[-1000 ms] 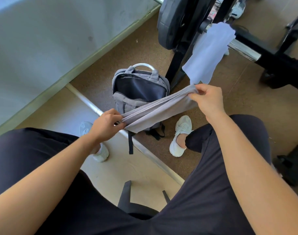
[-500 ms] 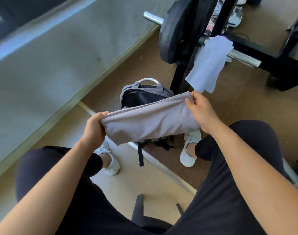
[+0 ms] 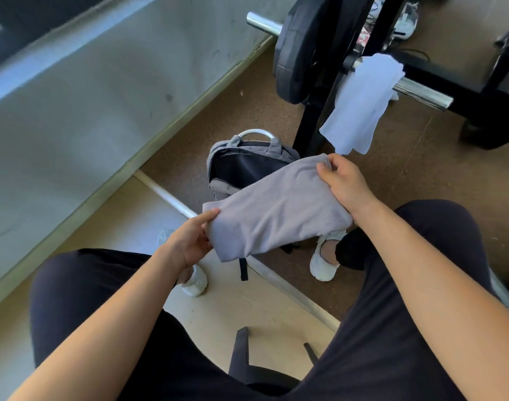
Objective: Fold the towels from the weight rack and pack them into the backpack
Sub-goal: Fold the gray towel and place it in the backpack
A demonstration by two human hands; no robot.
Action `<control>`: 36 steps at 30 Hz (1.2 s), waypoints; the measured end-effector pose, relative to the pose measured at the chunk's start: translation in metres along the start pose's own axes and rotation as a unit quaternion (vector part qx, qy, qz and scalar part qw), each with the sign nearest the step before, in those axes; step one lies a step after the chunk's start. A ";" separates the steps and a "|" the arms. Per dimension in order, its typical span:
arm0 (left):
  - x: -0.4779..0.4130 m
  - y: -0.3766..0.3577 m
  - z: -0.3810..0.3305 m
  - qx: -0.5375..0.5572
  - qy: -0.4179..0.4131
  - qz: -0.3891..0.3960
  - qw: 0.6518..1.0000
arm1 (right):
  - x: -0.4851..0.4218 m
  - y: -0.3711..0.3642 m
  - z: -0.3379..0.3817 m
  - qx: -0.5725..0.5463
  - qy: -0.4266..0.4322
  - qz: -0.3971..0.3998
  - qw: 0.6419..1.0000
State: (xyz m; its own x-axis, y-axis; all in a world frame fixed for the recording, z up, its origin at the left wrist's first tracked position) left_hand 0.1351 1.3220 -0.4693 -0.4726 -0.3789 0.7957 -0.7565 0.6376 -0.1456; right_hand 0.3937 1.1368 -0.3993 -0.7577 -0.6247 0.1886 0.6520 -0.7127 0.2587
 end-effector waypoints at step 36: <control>0.038 -0.046 -0.041 -0.268 -0.361 -0.098 0.888 | 0.027 -0.062 0.007 0.036 0.039 0.011 0.999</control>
State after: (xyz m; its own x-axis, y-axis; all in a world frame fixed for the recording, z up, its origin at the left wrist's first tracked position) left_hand 0.1703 1.3057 -0.4088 -0.6688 -0.7253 0.1634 -0.6236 0.6669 0.4079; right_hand 0.3328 1.1669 -0.4035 -0.7363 -0.6657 0.1211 0.6633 -0.6747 0.3237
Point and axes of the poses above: each hand's wrist, its own x-axis away from the middle knuckle, its own y-axis out of the back of the hand, z = x × y, the point moved 4 cm from there along -x, towards the middle knuckle, and after that the axes turned 6 degrees about -x, right-handed, at the moved point
